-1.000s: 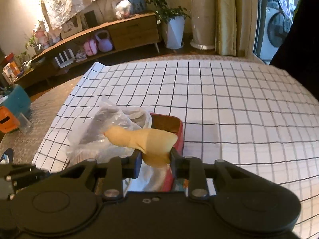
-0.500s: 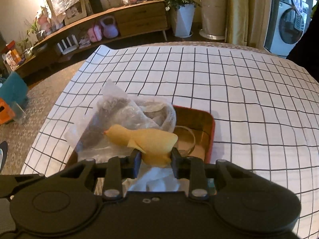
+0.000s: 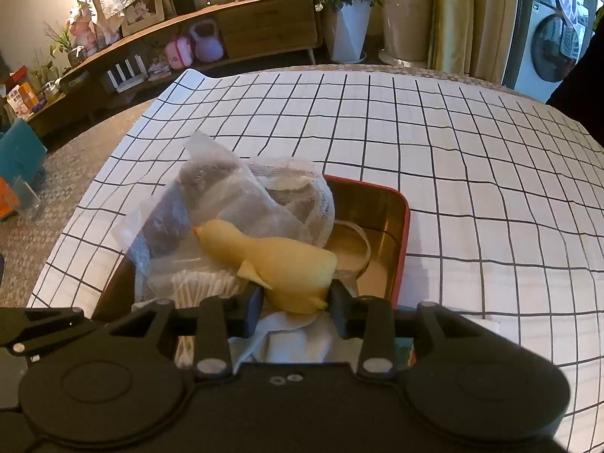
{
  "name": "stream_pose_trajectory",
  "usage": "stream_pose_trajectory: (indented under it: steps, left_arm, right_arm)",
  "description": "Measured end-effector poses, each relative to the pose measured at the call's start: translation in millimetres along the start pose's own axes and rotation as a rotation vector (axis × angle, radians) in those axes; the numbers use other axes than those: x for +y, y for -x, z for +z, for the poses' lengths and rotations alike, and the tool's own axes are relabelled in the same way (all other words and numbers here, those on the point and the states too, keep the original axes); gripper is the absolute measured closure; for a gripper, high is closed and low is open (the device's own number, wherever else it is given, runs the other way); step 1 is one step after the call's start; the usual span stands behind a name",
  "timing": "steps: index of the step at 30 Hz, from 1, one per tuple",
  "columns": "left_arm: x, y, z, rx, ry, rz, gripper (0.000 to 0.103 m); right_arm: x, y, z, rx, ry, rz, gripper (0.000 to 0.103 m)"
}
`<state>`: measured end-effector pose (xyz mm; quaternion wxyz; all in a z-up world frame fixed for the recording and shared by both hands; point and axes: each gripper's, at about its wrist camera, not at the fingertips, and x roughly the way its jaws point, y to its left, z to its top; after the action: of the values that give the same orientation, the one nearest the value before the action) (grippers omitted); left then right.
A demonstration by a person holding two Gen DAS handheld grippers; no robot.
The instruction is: Organize soft objects
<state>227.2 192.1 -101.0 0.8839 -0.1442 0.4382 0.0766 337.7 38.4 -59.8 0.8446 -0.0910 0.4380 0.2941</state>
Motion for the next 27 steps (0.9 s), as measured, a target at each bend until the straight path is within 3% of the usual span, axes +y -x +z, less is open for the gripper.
stream_pose_trajectory:
  steps: [3, 5, 7, 16, 20, 22, 27]
  left_arm:
    - [-1, 3, -1, -0.008, 0.014, 0.010, 0.057]
    - [-2, 8, -1, -0.022, 0.016, 0.013, 0.043]
    - [-3, 13, -2, -0.039, 0.017, 0.013, 0.035]
    - [-14, 38, -3, -0.091, -0.015, 0.020, 0.034]
    - [-21, 51, -4, -0.117, -0.037, 0.026, 0.034]
    - [-25, 58, -5, -0.126, -0.046, 0.020, 0.034]
    - [-36, 74, -10, -0.156, -0.075, 0.023, 0.034]
  right_arm:
    - [-2, 9, 1, -0.021, -0.006, 0.017, 0.059]
    - [-3, 16, 1, -0.038, -0.011, 0.027, 0.053]
    - [-4, 25, 2, -0.054, -0.011, 0.034, 0.051]
    - [-9, 68, -4, -0.117, -0.014, 0.081, 0.048]
    - [-11, 92, -14, -0.144, 0.006, 0.107, 0.047]
    - [-12, 103, -21, -0.160, 0.021, 0.113, 0.040]
    - [-16, 131, -39, -0.194, 0.058, 0.110, 0.040]
